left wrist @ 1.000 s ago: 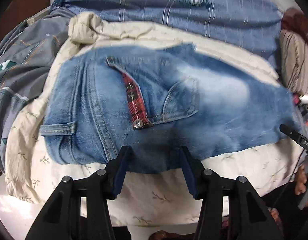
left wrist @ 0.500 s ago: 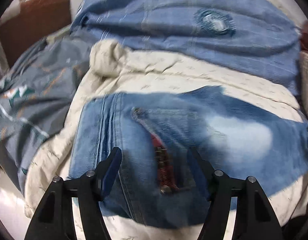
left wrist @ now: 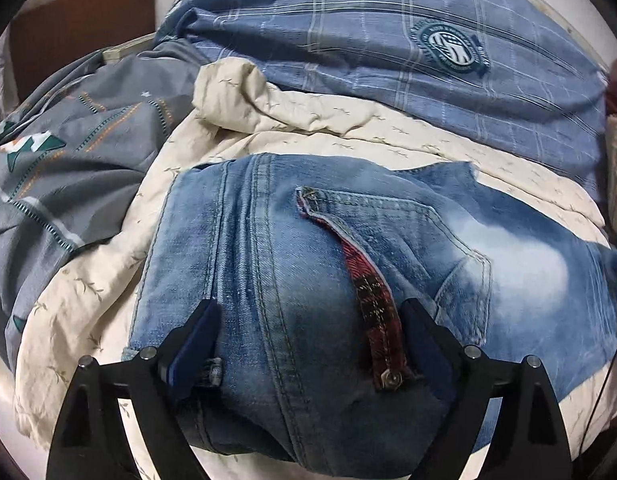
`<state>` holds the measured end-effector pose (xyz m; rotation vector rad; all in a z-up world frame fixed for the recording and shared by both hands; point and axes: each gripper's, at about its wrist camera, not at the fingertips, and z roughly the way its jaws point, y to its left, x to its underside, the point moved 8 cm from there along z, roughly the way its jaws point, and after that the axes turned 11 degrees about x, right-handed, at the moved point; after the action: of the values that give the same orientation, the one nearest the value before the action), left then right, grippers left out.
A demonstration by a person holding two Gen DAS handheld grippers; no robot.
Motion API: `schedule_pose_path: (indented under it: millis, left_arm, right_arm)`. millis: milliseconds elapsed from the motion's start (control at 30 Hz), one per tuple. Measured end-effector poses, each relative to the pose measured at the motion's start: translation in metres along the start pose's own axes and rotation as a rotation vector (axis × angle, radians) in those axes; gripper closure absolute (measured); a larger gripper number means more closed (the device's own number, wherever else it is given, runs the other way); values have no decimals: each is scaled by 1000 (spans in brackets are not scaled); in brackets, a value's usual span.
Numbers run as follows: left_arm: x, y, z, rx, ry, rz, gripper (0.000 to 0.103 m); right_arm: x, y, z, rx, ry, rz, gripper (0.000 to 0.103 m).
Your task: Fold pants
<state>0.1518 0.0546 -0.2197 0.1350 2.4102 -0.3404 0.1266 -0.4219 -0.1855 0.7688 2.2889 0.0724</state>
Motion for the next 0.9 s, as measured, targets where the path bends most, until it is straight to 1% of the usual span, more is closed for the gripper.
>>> schedule_pose_path:
  millis: [67,133,167,200,267,300,367,400,433,467,533,633,667,700,767,833,867,900]
  left_arm:
    - [-2,1,-2,29,2,-3,11]
    - [-4,0,-6,53,-8,2,11]
    - [-6,-1,-11,65,-25,8,11]
    - [-7,-2,-15,71,-38,16,11]
    - [-11,-2,-26,40,-83,56,11]
    - [-14,-2,-33,14,-113,81,11]
    - [-18,-3,-40,15,-146,113,11]
    - [-17,-2,-40,9,-142,128,11]
    - [-17,0,-38,-3,-128,136,11]
    - [-15,3,-35,-8,-109,138,11]
    - [-11,11,-29,-14,-72,120,11]
    - [-5,27,-16,-82,-5,106,11]
    - [-2,31,-11,-83,26,95,11]
    - [1,34,-8,-59,47,69,11]
    - [3,37,-7,-43,59,51,10]
    - [3,36,-11,-37,50,48,11]
    - [1,33,-16,-22,28,40,11]
    - [-3,29,-23,13,-4,35,11]
  right_arm:
    - [11,46,-13,-69,-22,-110,32]
    - [26,94,-22,-151,-9,-220,32]
    - [36,123,-24,-197,9,-277,32]
    - [45,143,-25,-228,31,-311,32]
    - [61,186,-20,-296,108,-346,33]
    - [67,203,-16,-309,148,-357,34]
    - [80,234,-4,-300,208,-403,54]
    - [86,247,3,-273,219,-440,58]
    - [90,256,8,-250,222,-466,63]
    - [94,264,15,-230,236,-486,64]
    - [99,271,31,-201,269,-485,64]
    - [99,274,48,-154,279,-473,64]
    - [99,276,54,-141,286,-467,64]
    - [98,277,56,-134,285,-464,64]
    - [97,282,58,-116,273,-486,64]
    - [96,286,58,-118,272,-502,64]
    - [93,288,54,-145,281,-511,64]
    - [89,289,51,-174,283,-506,64]
